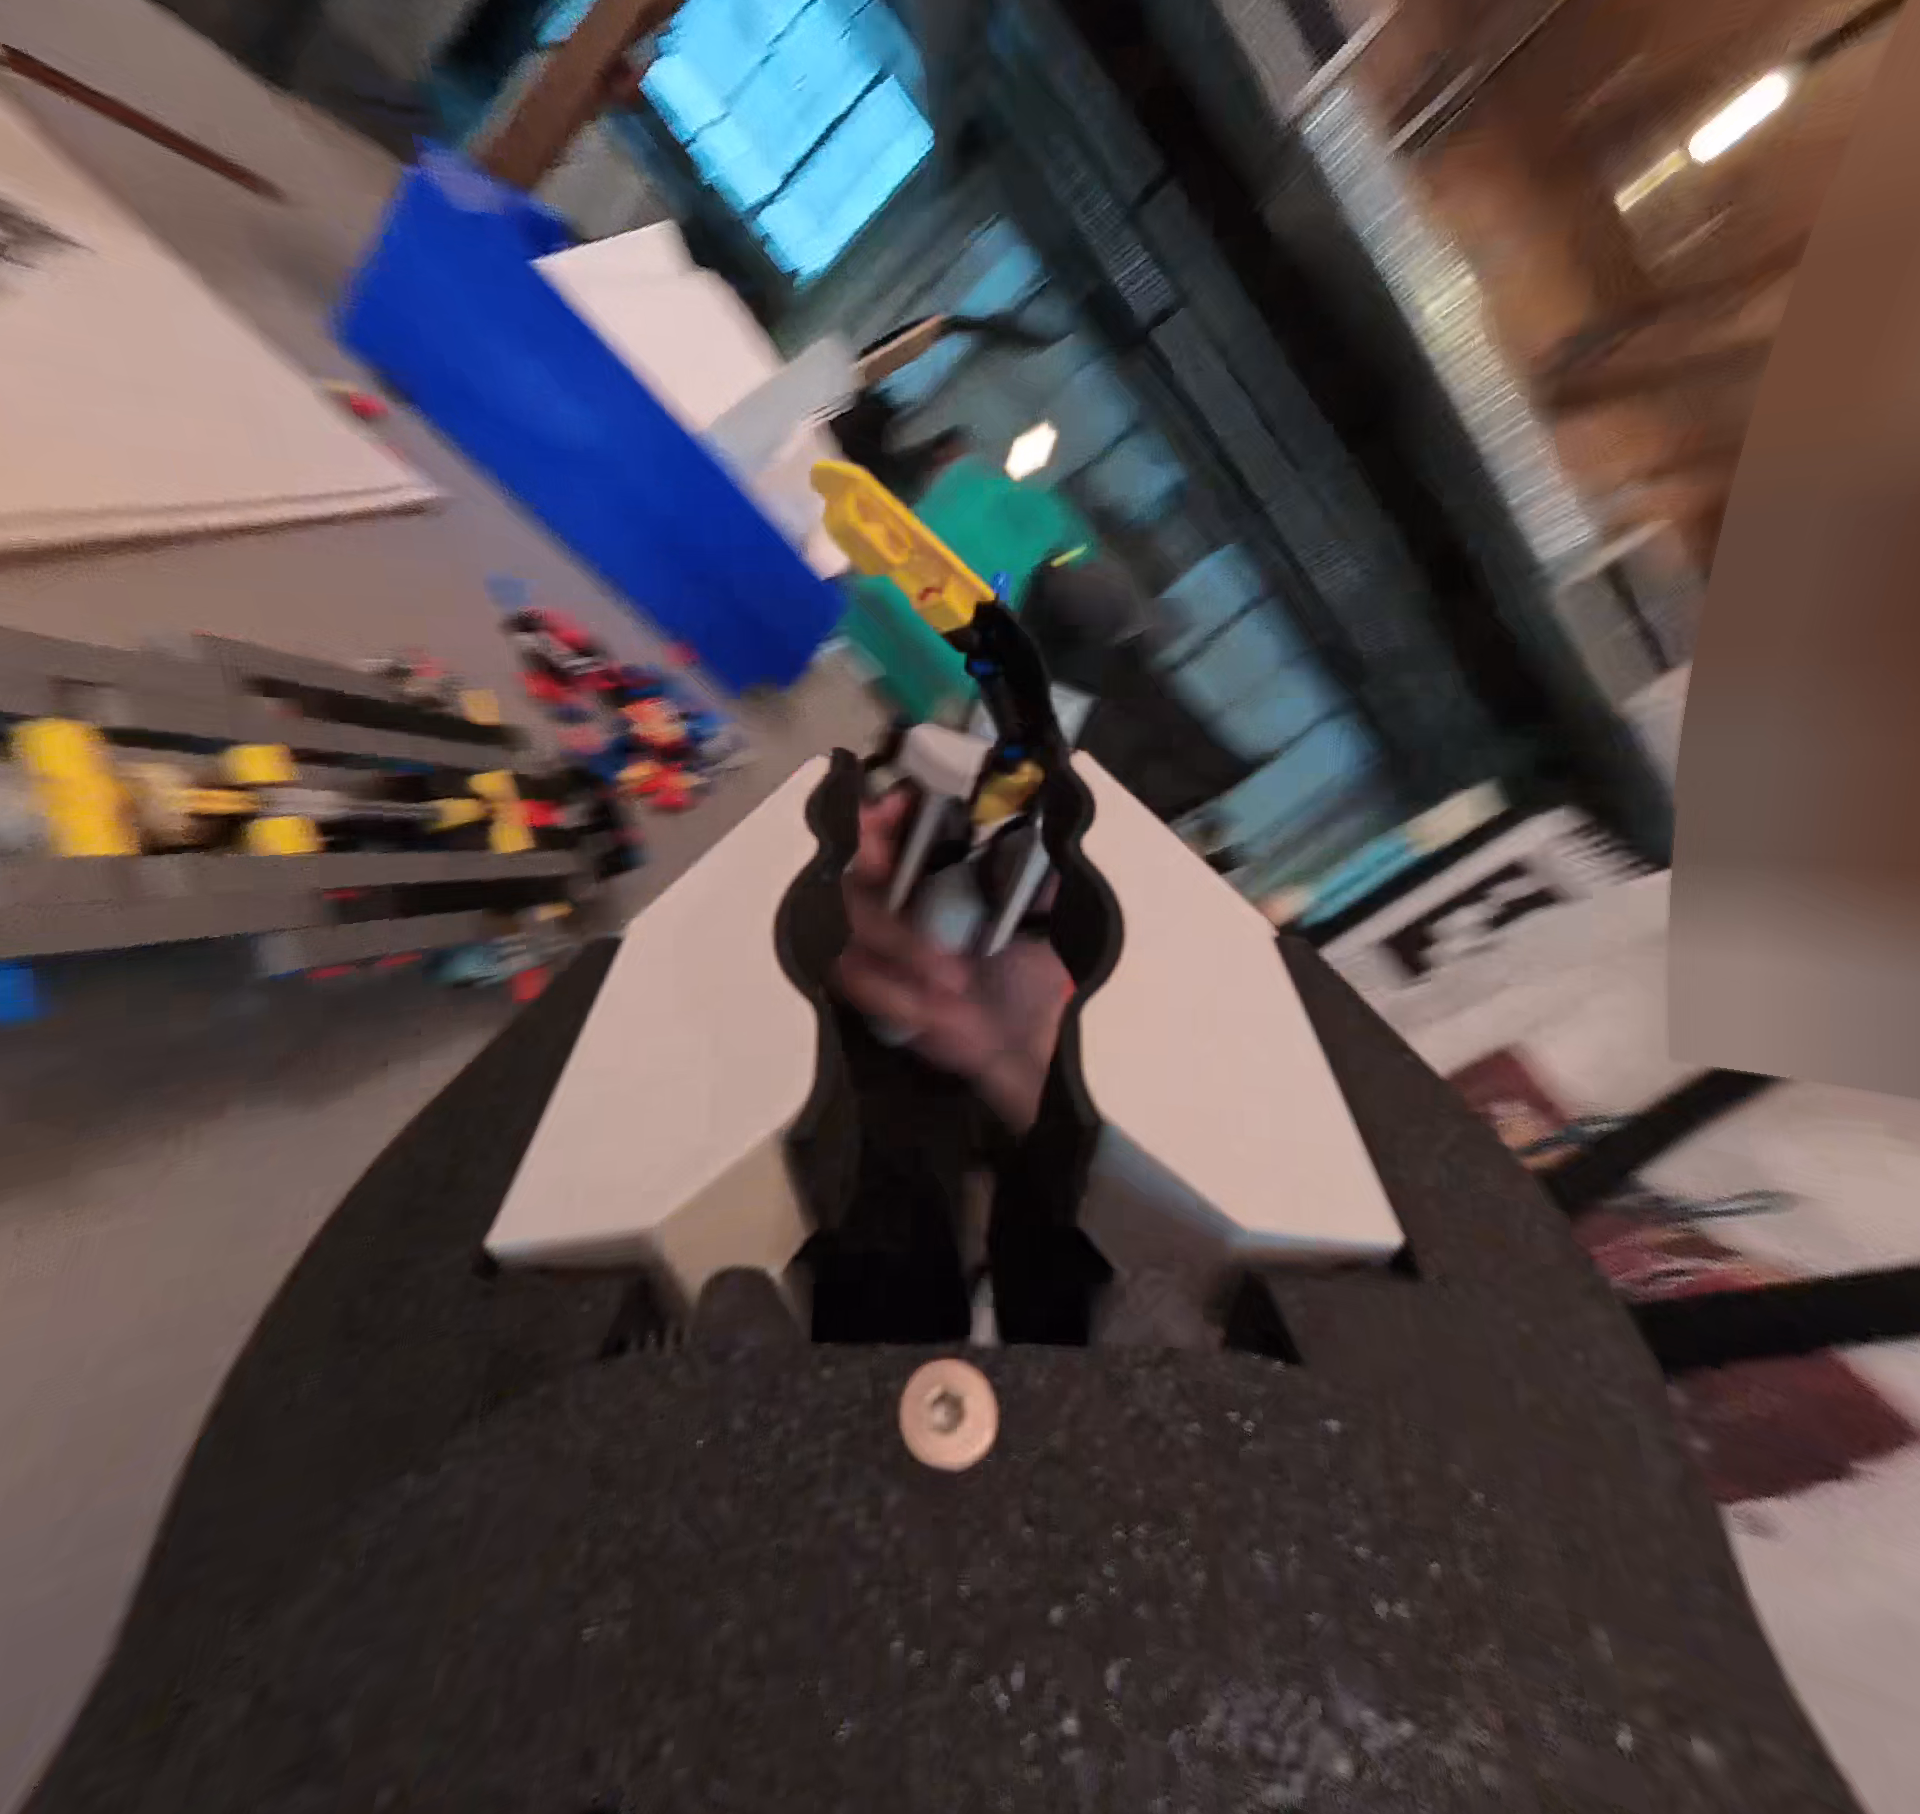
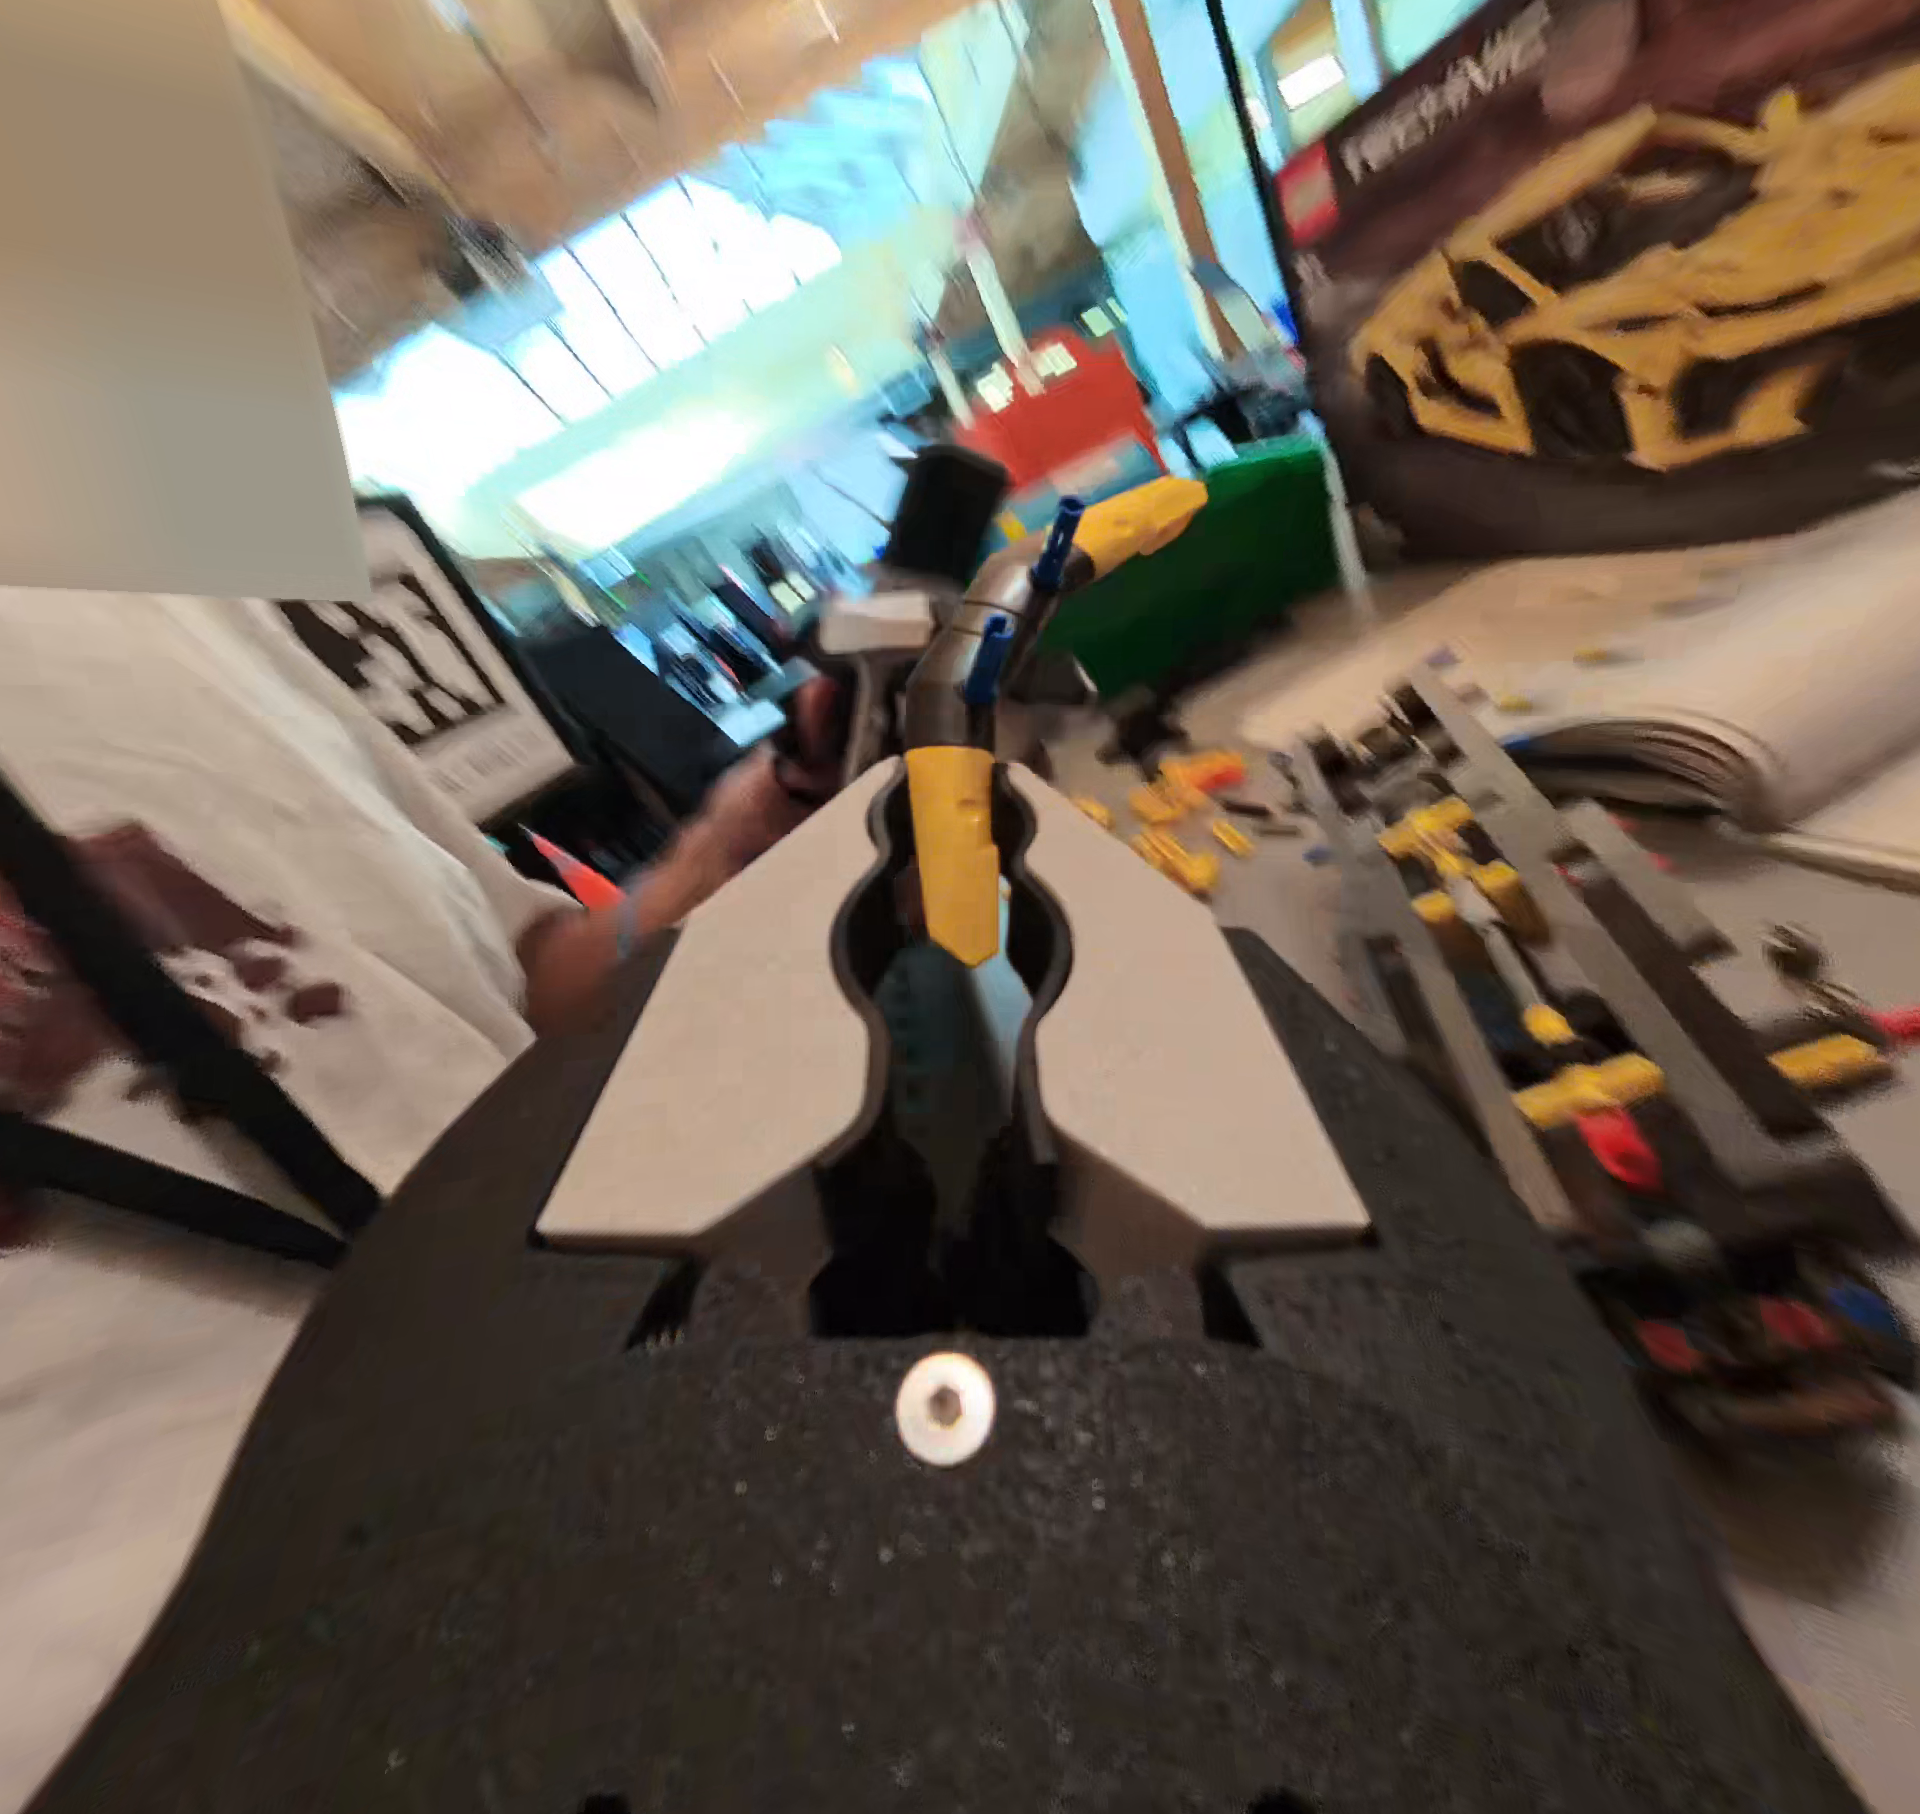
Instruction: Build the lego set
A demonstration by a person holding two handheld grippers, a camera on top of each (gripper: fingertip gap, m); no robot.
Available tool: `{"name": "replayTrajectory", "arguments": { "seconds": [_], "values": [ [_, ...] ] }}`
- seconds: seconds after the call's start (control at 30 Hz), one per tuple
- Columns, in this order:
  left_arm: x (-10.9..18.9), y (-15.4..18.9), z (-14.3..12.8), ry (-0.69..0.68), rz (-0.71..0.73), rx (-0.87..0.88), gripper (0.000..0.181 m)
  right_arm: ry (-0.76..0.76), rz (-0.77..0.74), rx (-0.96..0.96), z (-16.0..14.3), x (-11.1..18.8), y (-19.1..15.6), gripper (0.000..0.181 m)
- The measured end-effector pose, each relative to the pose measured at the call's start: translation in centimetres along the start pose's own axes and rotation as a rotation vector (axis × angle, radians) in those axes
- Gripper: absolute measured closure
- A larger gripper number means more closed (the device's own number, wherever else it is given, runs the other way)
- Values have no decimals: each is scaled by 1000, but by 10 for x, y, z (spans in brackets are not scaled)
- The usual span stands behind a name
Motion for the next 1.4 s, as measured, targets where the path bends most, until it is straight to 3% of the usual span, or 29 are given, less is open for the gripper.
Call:
{"name": "replayTrajectory", "arguments": {
  "seconds": [0.07,0.13,0.4,0.57,0.97,1.27,1.4],
  "values": [
    [-5,-1,-3,67,-150,125,151,88,51,-54,2,-2,-2,168],
    [-11,0,-7,107,-205,152,154,92,45,-54,1,-6,-2,168],
    [-27,5,-14,175,-248,172,169,64,18,-13,-4,-12,-4,168],
    [-28,2,-15,189,-280,216,167,43,19,-21,-6,-13,-3,168],
    [-28,1,-16,190,-202,148,159,40,22,-58,-7,-13,0,168],
    [-31,-1,-11,162,-141,108,168,-10,5,-74,-13,-17,2,168],
    [-28,-6,-6,100,-37,-6,168,-38,-56,-47,-11,-8,9,154]
  ]
}}
Point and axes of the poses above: each gripper's, where its closed fingertips meet, x back along the fingers, z out of its top, y = z × x across the jaws, the point moved 8 cm from there along x, back along the fingers, and after that the axes turned 6 degrees about x, right-handed, at the moved point
